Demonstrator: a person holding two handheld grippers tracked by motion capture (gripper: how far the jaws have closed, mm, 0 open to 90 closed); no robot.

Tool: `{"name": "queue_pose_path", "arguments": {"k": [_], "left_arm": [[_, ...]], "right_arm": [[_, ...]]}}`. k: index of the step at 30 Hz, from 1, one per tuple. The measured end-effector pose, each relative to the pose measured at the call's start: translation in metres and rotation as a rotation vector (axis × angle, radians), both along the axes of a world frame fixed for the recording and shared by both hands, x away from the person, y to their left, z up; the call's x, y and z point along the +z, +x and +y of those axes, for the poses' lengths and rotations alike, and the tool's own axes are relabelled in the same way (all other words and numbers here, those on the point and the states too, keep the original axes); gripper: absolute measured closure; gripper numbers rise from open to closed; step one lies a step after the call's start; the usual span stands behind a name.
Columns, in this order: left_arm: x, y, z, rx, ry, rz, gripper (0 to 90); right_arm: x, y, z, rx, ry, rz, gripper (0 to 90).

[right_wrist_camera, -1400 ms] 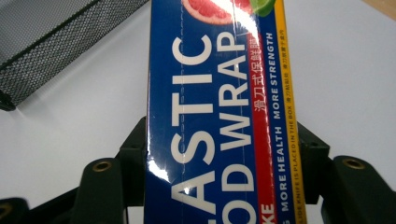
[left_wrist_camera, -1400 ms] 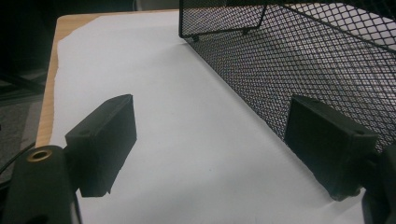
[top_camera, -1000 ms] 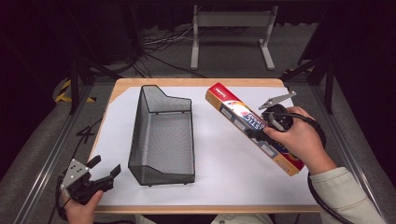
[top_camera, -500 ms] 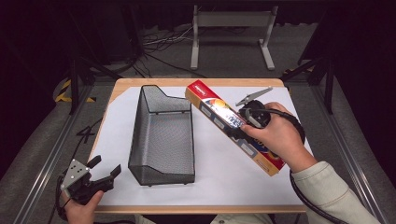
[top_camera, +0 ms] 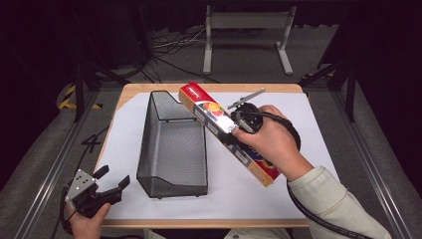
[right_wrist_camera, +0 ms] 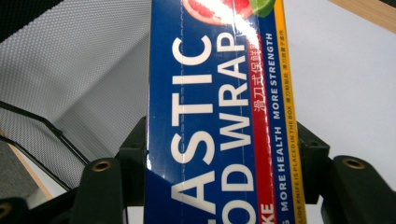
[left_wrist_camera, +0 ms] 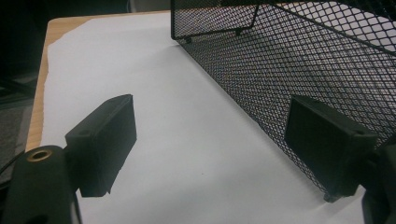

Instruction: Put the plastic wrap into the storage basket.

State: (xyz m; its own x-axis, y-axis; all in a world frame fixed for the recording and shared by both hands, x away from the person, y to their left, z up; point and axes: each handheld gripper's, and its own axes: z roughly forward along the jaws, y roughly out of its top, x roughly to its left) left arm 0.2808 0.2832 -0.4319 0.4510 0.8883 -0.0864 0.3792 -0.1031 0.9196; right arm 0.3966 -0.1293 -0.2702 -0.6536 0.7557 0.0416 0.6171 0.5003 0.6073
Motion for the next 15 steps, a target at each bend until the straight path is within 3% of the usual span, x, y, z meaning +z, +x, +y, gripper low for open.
{"name": "queue_pose_path", "arguments": {"k": [15], "left_arm": [[0.001,0.002,-0.001,-0.014,-0.006,0.001,17.5]], "right_arm": [[0.003,0.005,0.044,-0.038,0.028,0.038,39.6]]}}
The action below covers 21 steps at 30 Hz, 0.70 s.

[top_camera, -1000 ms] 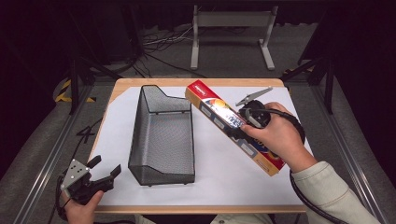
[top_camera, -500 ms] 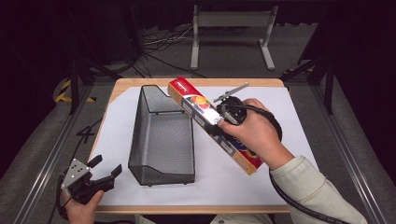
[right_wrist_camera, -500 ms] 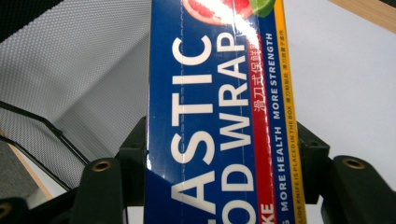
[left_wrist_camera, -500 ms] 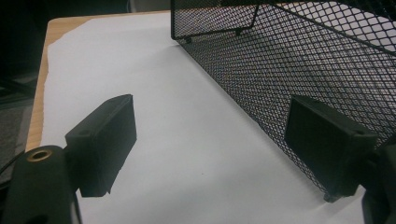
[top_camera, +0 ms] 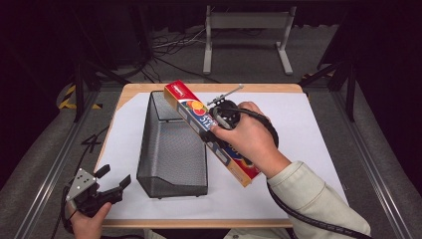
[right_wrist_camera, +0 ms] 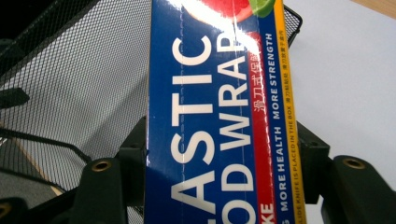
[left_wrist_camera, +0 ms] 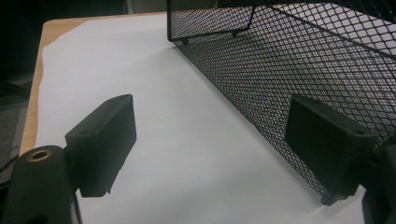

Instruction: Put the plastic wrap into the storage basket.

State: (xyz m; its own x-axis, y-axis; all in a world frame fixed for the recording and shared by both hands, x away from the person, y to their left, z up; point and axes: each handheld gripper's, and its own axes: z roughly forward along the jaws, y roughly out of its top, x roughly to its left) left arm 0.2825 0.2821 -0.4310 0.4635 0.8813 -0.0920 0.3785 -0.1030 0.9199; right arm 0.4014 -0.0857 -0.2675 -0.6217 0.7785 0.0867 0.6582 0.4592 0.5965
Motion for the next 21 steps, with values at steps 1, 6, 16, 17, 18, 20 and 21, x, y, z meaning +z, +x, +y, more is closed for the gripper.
{"name": "queue_pose_path", "arguments": {"k": [1,6,16,17,18,20,21], "left_arm": [[0.0,0.0,0.0,0.0,-0.001,0.001,17.5],[0.0,-0.001,0.001,0.002,-0.002,-0.003,17.5],[0.0,-0.002,0.002,0.007,-0.003,-0.004,17.5],[0.0,-0.002,0.002,0.007,-0.003,-0.005,17.5],[0.0,-0.002,0.002,0.006,-0.001,-0.007,17.5],[0.0,-0.002,0.002,0.002,0.001,-0.007,17.5],[0.0,-0.002,0.002,0.003,0.001,-0.005,17.5]], "right_arm": [[-0.001,0.0,0.003,-0.002,0.001,0.001,39.6],[-0.008,0.003,0.014,-0.014,0.004,0.018,39.7],[-0.021,0.006,0.036,-0.044,0.018,0.02,39.6],[-0.022,0.006,0.037,-0.044,0.018,0.02,39.6],[-0.024,0.006,0.039,-0.045,0.018,0.023,39.6],[-0.028,0.006,0.043,-0.047,0.02,0.028,39.6],[-0.03,0.006,0.044,-0.048,0.02,0.03,39.5]]}}
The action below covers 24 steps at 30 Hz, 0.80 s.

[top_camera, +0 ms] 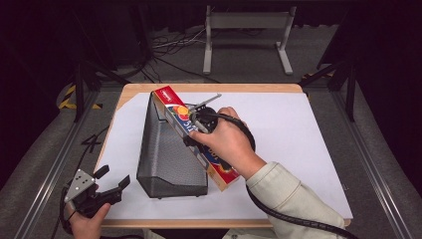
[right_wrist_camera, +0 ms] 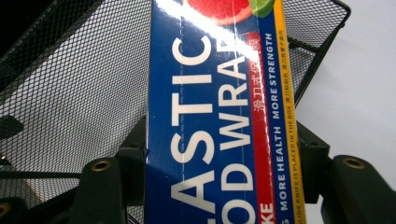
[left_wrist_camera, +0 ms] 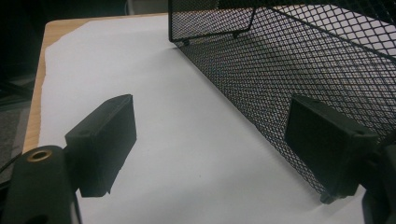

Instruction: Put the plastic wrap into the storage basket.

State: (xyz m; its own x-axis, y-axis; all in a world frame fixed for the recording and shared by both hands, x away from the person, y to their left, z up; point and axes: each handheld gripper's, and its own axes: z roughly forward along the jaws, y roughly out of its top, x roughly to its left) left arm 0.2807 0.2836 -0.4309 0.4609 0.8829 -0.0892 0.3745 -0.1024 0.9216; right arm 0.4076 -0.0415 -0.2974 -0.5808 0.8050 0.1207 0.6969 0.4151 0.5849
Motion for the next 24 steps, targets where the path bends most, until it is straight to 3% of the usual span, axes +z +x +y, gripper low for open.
{"name": "queue_pose_path", "arguments": {"k": [13,24], "left_arm": [[0.0,0.001,-0.001,-0.006,-0.002,-0.002,17.5],[0.001,0.0,-0.003,-0.011,0.016,-0.007,17.5]], "right_arm": [[-0.022,0.007,0.01,-0.016,-0.016,0.074,39.5],[-0.037,0.02,0.019,-0.062,-0.067,0.15,39.3]]}}
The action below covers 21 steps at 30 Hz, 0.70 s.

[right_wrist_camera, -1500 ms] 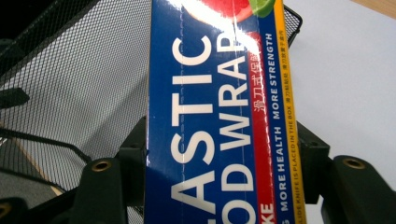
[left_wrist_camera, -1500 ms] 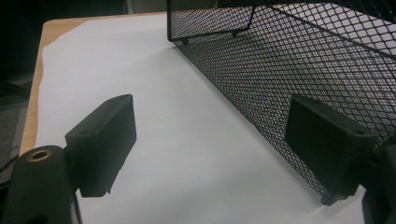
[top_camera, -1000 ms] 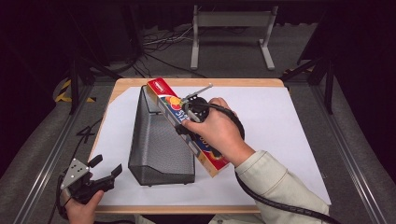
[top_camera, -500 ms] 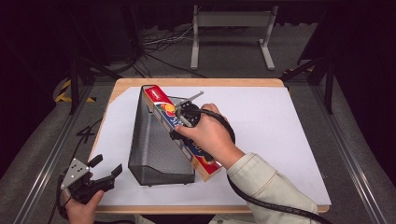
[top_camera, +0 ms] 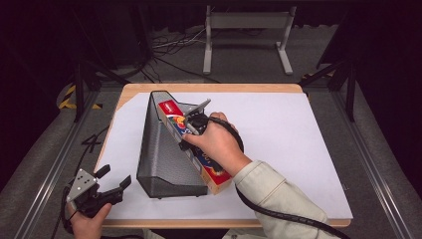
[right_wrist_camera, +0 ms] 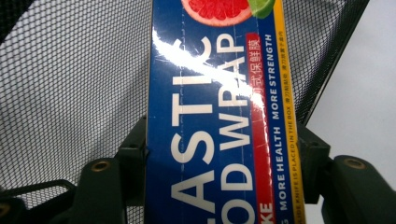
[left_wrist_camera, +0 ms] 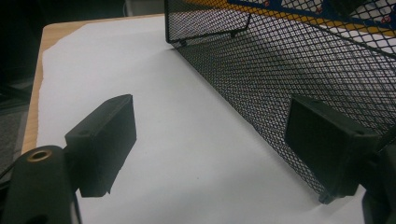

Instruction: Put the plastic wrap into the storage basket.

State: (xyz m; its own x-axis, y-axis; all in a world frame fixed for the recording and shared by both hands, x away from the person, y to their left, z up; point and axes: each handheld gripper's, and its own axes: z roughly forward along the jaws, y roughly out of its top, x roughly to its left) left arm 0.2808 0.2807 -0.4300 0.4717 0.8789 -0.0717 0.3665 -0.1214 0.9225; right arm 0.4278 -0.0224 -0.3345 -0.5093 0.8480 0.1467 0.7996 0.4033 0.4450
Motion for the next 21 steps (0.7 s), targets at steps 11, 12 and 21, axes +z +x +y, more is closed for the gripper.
{"name": "queue_pose_path", "arguments": {"k": [11,12,21], "left_arm": [[0.0,0.0,0.0,0.001,-0.001,0.004,17.5],[0.0,0.0,0.0,0.003,-0.004,0.002,17.5],[-0.001,0.001,0.0,0.004,-0.005,0.005,17.5]], "right_arm": [[-0.005,0.004,0.009,-0.005,-0.021,0.028,38.1],[-0.004,0.003,0.011,-0.001,-0.016,0.02,37.5],[0.015,-0.003,0.014,0.036,0.001,-0.039,41.6]]}}
